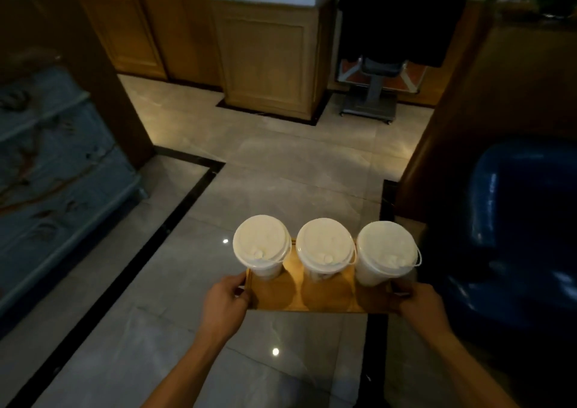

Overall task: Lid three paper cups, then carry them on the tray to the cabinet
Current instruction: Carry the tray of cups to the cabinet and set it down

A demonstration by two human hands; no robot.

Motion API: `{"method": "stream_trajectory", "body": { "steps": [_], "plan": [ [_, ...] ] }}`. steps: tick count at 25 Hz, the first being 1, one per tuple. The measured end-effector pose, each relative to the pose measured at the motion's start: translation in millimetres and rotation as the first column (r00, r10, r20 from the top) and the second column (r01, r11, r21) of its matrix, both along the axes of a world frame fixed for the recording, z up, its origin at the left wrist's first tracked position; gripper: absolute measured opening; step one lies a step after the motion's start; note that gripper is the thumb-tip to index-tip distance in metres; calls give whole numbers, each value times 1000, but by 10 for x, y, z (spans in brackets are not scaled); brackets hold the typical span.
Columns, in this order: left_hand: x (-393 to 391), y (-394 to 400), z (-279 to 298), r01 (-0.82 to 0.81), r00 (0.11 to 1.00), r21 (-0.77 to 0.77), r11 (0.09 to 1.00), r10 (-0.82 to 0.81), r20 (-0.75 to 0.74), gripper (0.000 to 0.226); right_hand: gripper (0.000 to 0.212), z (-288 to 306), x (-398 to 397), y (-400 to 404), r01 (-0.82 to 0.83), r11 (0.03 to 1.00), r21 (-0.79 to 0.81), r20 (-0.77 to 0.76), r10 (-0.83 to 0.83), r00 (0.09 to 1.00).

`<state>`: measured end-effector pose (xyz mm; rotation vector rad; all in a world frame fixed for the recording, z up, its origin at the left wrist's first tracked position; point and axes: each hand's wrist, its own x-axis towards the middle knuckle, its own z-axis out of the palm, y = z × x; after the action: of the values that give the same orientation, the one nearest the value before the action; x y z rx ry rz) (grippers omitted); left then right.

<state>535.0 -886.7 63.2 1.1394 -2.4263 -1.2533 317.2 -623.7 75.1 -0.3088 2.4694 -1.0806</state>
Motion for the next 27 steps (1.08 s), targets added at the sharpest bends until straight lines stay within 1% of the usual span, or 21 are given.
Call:
{"method": "stream_trajectory", "body": {
  "steps": [3,4,6,10,14,18,21,27],
  "plan": [
    [243,-196,-8,-100,994,-20,995,101,32,36,18,-33,8,-374,-78,995,-67,6,79,997],
    [315,-249,-19,-128,991,-25,991,129,36,37,21,-58,4,-495,-107,991,-74,15,109,994],
    [446,-338,-27,-193,980,-28,981,194,41,38,36,-110,-13,-754,-177,982,-69,26,179,984],
    [651,-520,-11,-315,949,-25,949,315,21,36,41,-174,-61,-1276,-340,934,-110,-6,342,940],
    [732,-699,-10,-443,895,-53,895,445,35,32,37,-234,-171,-1807,-390,916,-96,-37,388,921],
    [678,-945,-38,-541,839,-49,840,543,40,33,28,-222,-332,-2321,-491,865,-97,-56,488,871],
    [586,-1103,-70,-618,784,-50,785,620,34,37,32,-206,-517,-2703,-558,823,-107,-42,557,829],
    [350,-1320,-102,-728,684,-41,684,729,30,41,29,-166,-909,-3438,-672,734,-100,8,676,737]
  ]
}}
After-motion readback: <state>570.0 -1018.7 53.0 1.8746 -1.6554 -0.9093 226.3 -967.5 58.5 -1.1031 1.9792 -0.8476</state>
